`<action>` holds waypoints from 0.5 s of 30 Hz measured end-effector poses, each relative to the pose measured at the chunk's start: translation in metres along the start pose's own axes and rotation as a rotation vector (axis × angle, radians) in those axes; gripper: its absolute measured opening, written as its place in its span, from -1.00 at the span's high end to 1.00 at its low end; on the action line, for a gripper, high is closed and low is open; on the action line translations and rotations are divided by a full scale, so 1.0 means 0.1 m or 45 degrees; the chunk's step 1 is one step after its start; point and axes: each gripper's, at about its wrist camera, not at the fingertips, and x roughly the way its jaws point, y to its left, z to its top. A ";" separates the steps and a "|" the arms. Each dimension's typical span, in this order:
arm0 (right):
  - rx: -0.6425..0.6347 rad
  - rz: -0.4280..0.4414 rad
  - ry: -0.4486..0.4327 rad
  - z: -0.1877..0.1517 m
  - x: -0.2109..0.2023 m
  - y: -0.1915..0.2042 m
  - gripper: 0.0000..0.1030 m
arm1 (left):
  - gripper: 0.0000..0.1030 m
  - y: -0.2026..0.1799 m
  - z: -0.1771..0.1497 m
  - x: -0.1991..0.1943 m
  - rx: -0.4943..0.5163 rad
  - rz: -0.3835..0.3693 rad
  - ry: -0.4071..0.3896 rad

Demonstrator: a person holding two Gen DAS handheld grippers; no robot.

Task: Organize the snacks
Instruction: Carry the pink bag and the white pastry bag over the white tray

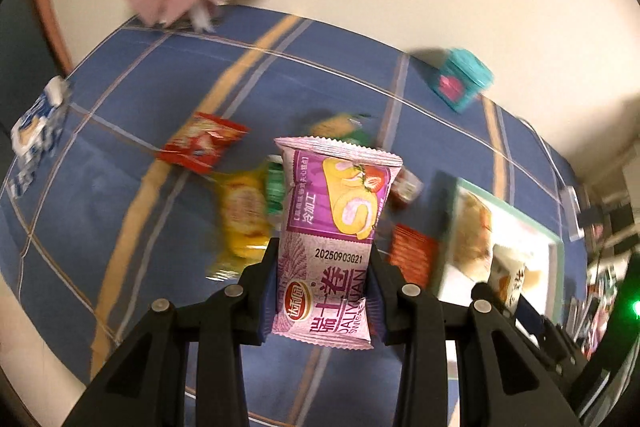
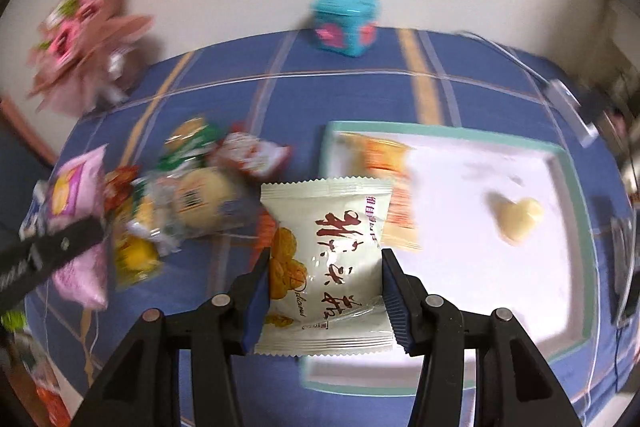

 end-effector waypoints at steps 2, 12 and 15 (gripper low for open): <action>0.058 -0.051 0.007 -0.01 0.00 -0.20 -0.04 | 0.24 -0.21 -0.05 0.01 0.061 -0.011 0.006; 0.349 -0.202 0.077 -0.12 0.01 -1.23 -0.05 | 0.23 -1.14 -0.44 0.05 0.370 -0.083 0.064; 0.401 -0.219 0.092 -0.15 0.02 -1.44 -0.05 | 0.23 -1.38 -0.57 0.08 0.461 -0.109 0.080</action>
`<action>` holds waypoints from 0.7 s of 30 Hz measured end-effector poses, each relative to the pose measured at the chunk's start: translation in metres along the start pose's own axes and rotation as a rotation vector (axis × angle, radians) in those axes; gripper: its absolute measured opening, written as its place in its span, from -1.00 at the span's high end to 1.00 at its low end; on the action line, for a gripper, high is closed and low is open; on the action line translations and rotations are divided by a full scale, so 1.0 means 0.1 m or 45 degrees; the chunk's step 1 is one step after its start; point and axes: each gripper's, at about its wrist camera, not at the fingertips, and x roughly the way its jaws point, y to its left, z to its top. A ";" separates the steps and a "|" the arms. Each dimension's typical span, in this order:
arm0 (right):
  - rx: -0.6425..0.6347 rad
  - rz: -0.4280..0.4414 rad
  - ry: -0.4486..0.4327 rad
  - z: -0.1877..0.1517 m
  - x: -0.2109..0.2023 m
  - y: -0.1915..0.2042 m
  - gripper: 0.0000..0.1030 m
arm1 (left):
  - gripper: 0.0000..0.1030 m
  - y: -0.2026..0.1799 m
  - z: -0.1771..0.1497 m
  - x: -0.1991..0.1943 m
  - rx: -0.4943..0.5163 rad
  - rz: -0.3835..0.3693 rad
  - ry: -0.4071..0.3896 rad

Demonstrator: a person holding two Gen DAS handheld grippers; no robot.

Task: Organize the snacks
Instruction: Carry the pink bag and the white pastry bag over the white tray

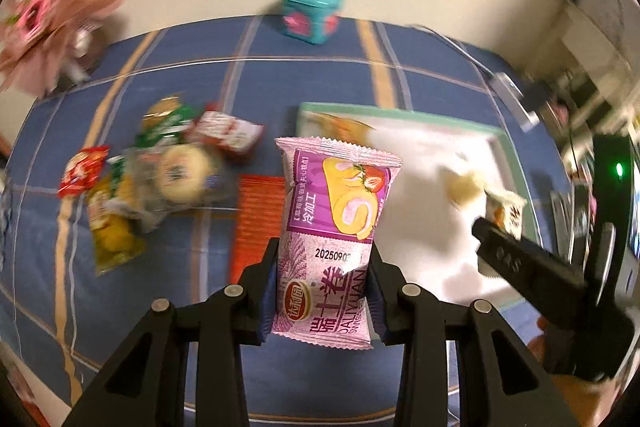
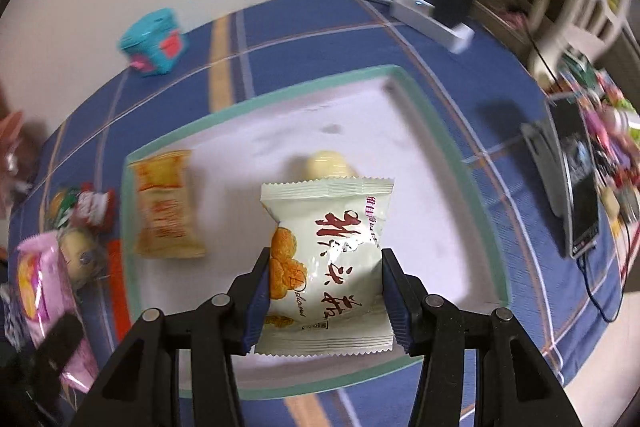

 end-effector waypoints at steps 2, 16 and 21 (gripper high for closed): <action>0.019 -0.006 0.011 0.02 0.02 -0.09 -0.05 | 0.23 -0.14 -0.03 0.08 0.051 -0.013 0.016; 0.044 -0.008 0.168 -0.08 0.45 -0.18 -0.05 | 0.23 -0.45 -0.15 0.78 0.183 -0.003 0.153; 0.040 -0.020 0.170 -0.07 0.48 -0.17 -0.05 | 0.22 -0.50 -0.20 0.92 0.208 -0.009 0.180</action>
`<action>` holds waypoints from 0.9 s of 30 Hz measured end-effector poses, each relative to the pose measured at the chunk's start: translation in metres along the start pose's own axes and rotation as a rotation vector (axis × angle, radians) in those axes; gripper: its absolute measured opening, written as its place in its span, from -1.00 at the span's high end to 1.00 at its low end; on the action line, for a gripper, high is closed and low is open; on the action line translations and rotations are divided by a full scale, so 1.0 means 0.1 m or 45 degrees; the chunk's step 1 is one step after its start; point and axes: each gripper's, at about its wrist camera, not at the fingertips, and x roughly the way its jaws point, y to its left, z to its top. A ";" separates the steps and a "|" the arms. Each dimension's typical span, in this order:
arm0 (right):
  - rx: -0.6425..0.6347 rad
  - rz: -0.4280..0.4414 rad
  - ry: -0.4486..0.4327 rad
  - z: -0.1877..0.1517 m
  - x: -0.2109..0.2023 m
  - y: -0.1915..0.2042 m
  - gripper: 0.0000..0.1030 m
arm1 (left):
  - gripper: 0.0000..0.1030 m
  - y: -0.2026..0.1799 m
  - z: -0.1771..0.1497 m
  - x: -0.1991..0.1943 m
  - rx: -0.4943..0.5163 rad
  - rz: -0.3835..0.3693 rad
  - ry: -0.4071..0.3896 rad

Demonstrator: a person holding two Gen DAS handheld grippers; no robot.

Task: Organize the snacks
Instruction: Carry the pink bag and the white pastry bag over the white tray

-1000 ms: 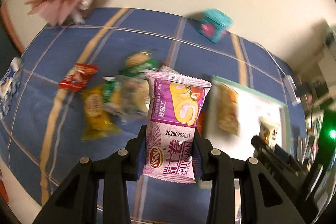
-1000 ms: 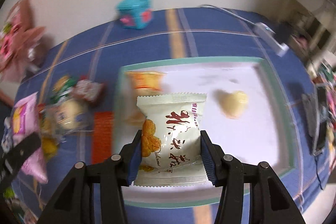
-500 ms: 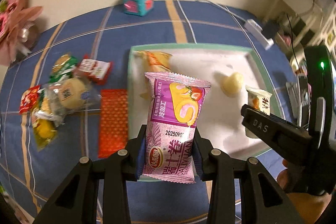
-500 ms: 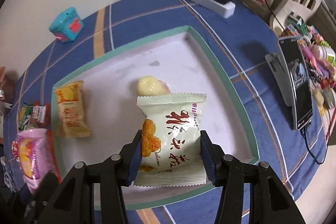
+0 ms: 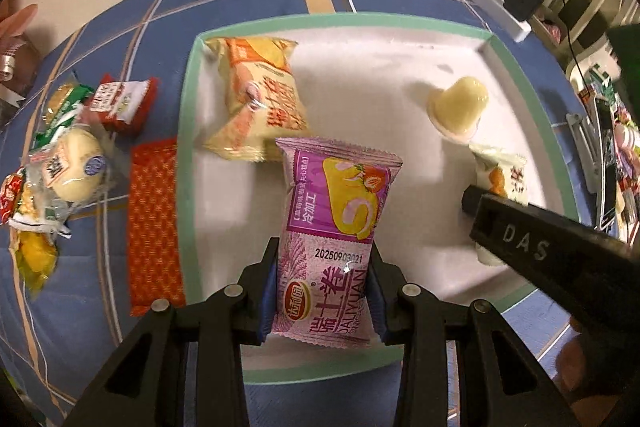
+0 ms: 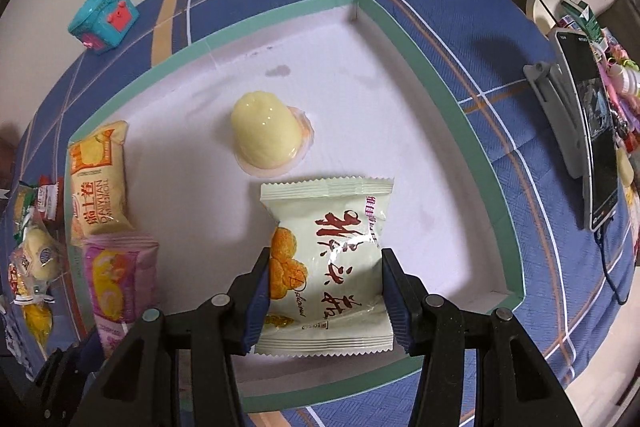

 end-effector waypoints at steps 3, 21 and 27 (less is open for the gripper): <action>-0.011 -0.013 -0.005 -0.01 0.00 0.02 -0.05 | 0.21 -0.04 -0.01 0.04 0.027 0.018 -0.006; -0.050 -0.056 -0.008 -0.02 0.03 0.18 -0.08 | -0.05 -0.22 -0.01 0.10 0.063 0.032 0.017; -0.047 -0.060 0.008 0.00 0.03 0.18 -0.14 | -0.08 -0.22 0.02 0.00 0.044 0.022 0.008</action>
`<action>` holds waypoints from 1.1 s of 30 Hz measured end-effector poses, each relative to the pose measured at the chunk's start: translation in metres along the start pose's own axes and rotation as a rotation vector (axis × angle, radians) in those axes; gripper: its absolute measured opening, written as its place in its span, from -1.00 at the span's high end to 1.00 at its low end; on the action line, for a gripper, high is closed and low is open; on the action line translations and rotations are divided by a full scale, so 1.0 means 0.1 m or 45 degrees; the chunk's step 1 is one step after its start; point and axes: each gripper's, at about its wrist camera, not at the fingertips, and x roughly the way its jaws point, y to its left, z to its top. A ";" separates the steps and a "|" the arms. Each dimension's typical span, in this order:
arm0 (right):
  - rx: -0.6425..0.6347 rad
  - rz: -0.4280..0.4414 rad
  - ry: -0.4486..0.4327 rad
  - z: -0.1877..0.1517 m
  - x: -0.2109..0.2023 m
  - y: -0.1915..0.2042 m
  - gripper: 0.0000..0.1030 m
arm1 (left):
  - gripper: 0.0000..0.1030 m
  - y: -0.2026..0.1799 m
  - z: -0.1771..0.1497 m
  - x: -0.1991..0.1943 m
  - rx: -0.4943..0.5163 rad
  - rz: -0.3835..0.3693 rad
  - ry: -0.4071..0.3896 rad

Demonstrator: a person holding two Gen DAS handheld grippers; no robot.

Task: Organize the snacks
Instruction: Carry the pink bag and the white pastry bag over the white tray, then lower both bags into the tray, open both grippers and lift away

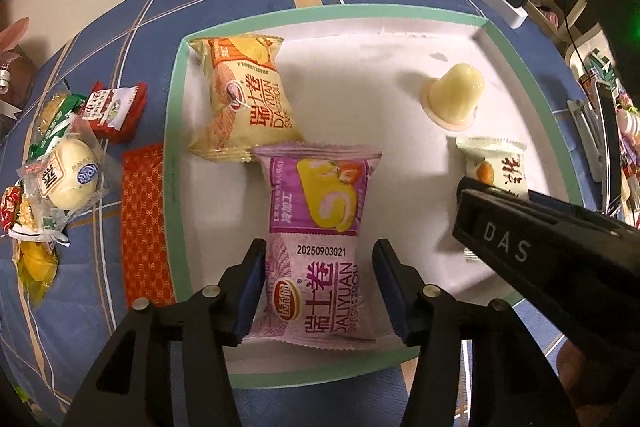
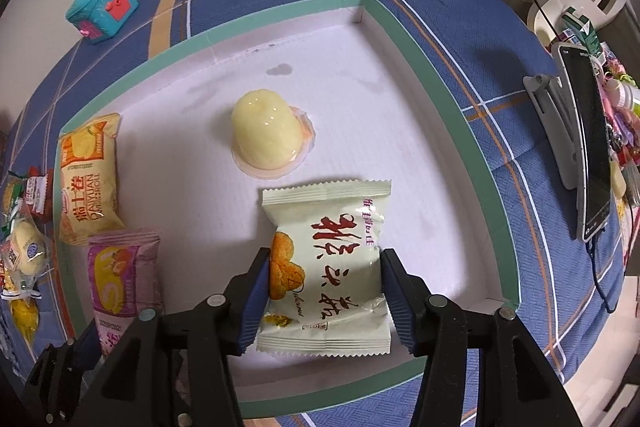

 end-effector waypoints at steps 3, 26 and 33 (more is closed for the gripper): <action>-0.001 -0.004 -0.003 0.02 -0.06 -0.01 -0.14 | -0.08 0.01 0.03 -0.06 -0.008 -0.005 -0.003; -0.023 0.043 -0.089 0.05 -0.30 0.00 -0.50 | -0.66 0.57 0.07 -0.38 -0.253 0.103 -0.059; -0.041 0.063 -0.093 0.03 -0.24 0.03 -0.78 | -0.84 0.79 0.01 -0.34 -0.356 0.151 -0.047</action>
